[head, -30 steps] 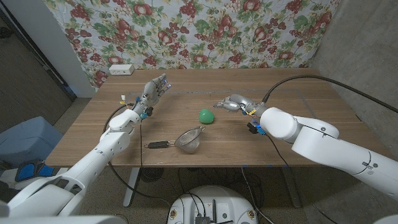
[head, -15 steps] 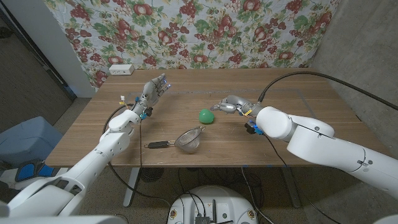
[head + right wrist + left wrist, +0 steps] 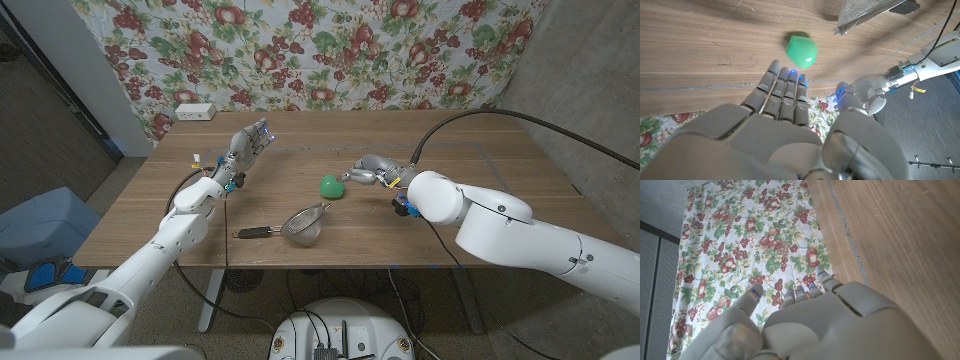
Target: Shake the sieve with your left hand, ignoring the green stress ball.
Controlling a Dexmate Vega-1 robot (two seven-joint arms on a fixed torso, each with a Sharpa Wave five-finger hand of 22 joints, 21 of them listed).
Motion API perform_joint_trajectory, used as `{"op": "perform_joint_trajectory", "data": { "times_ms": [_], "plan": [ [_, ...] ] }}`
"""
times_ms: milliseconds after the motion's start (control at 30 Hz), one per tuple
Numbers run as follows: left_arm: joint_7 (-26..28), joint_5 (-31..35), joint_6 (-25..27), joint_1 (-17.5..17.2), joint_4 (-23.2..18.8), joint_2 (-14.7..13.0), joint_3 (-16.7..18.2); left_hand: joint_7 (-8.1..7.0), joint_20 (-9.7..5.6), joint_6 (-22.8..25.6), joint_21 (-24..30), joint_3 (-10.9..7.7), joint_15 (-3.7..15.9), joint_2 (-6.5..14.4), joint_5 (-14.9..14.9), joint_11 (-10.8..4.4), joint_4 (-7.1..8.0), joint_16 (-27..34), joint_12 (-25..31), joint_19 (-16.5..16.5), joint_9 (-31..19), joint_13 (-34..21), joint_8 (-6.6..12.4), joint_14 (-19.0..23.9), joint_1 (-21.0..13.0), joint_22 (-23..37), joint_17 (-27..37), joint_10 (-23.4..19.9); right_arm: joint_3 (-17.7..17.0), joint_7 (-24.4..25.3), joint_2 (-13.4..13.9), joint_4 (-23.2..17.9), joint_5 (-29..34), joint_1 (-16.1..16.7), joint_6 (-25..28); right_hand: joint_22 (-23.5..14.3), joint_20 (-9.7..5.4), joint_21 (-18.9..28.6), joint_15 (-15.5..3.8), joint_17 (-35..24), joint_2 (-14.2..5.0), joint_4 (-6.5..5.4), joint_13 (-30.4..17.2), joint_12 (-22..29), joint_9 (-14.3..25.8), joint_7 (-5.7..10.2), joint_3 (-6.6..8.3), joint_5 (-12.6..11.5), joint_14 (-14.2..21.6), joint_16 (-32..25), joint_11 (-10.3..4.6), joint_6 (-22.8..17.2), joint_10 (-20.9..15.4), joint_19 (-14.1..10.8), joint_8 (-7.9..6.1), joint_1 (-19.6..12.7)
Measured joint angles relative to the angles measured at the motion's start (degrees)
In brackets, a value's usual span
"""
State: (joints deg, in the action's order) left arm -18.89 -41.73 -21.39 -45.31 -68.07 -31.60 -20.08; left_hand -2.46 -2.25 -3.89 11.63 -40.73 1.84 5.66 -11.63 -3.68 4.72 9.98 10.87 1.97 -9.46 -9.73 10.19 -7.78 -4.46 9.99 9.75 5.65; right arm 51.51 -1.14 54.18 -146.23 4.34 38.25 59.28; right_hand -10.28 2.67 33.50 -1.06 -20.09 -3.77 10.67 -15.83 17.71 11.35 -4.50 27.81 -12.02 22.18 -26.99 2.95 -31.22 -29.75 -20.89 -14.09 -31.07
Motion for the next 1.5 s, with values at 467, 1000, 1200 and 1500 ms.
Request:
{"op": "perform_joint_trajectory", "data": {
  "times_ms": [467,1000,1200,1500],
  "plan": [
    [0.36,-0.04,-0.07,-0.93,-1.19,-0.47,0.20,0.00,0.00,0.00,0.00,0.00,0.00,0.00,0.00,0.00,0.00,0.00,0.00,0.00,0.00,0.00,0.00,0.00,0.00,0.00,0.00,0.00,4.75,-1.65,-0.85,-0.41,2.31,-3.60,4.19,0.01,0.18,0.64,-0.92,-1.59,1.50,-0.06,-1.82,1.59,-0.01,0.52,-0.87,0.88,2.76,-2.46,-0.81,-2.34,-2.41,-1.85,-0.76,-5.29],
    [0.62,-0.23,-0.35,-1.76,-2.09,-0.90,0.55,0.00,0.00,0.00,0.00,-0.24,0.00,0.00,0.00,0.00,-0.24,0.00,0.00,0.00,0.00,0.00,0.00,0.00,-0.01,0.00,0.00,0.00,11.21,-2.25,-2.90,-0.14,3.20,-9.01,8.87,-0.27,0.08,0.85,-1.49,-4.03,2.85,-0.23,-3.94,3.10,0.25,1.40,-1.81,1.44,4.79,-5.30,-2.34,-4.75,-4.96,-2.76,-1.65,-9.97],
    [0.62,-0.35,-0.44,-1.88,-2.12,-0.94,0.60,0.00,0.00,0.00,0.00,-0.24,0.00,0.01,0.00,0.00,-0.24,0.00,0.00,0.00,0.00,0.00,0.00,0.00,-0.01,0.00,-0.16,0.00,13.01,-2.10,-3.64,0.29,3.13,-10.62,10.07,-0.27,-0.27,1.07,-1.70,-4.72,3.53,-0.41,-4.46,3.66,0.52,1.55,-2.45,1.64,4.97,-5.95,-2.54,-5.22,-5.59,-3.20,-2.05,-10.65],
    [0.42,-0.51,-0.74,-2.04,-2.04,-0.94,0.76,0.00,0.00,0.00,0.00,-0.05,0.00,0.01,0.00,0.00,-0.43,0.00,0.00,0.00,0.00,0.00,0.00,0.00,-0.01,0.00,-0.16,0.00,16.17,-1.38,-5.13,1.31,2.38,-13.65,11.69,-0.27,-0.22,1.52,-1.80,-6.37,4.21,-1.05,-5.76,4.93,0.79,1.22,-3.89,1.85,6.50,-7.81,-2.97,-6.16,-7.22,-4.30,-2.56,-11.32]
  ]
}}
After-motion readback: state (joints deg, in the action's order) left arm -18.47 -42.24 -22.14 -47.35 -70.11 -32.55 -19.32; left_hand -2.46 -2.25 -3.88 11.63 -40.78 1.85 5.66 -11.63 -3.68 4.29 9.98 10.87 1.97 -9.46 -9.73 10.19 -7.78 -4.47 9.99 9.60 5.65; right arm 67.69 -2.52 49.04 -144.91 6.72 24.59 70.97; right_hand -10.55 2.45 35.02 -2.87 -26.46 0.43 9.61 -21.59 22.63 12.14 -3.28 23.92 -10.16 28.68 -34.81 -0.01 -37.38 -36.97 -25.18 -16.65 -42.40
